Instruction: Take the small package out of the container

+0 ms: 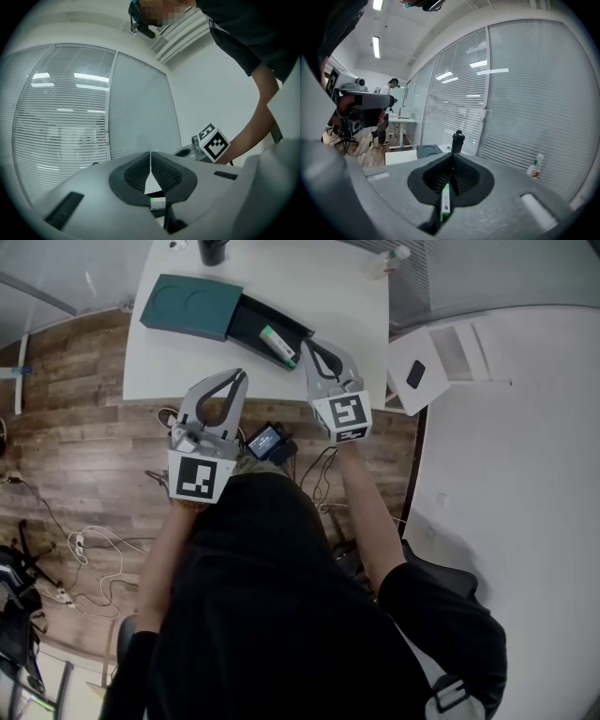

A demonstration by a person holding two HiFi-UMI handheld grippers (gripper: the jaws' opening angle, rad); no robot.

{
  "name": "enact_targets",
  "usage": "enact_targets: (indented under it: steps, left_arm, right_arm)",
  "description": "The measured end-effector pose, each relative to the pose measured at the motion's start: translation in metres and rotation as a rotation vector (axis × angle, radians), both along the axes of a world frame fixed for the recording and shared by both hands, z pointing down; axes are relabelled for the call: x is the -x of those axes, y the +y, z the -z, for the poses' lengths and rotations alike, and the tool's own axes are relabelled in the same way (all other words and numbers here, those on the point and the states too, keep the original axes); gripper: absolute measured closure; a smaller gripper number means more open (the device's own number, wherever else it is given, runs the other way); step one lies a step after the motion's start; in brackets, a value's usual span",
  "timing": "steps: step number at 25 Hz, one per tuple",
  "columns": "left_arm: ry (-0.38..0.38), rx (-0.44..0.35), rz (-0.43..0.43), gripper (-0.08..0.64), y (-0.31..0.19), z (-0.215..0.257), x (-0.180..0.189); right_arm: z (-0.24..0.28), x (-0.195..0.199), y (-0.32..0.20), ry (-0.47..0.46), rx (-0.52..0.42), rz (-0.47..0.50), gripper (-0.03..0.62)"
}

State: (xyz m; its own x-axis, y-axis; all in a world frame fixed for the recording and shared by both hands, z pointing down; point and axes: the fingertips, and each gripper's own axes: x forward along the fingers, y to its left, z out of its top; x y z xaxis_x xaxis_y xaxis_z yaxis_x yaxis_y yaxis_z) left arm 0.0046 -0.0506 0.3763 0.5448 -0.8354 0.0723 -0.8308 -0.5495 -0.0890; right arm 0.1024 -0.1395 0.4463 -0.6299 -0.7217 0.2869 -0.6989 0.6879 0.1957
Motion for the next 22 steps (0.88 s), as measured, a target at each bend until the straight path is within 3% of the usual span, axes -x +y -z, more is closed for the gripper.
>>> enact_targets:
  steps: [22]
  left_arm:
    - [-0.043,-0.023,0.048,0.549,-0.029,-0.006,0.031]
  right_arm:
    - [-0.071,0.017,-0.043,0.089,0.142,0.057,0.592]
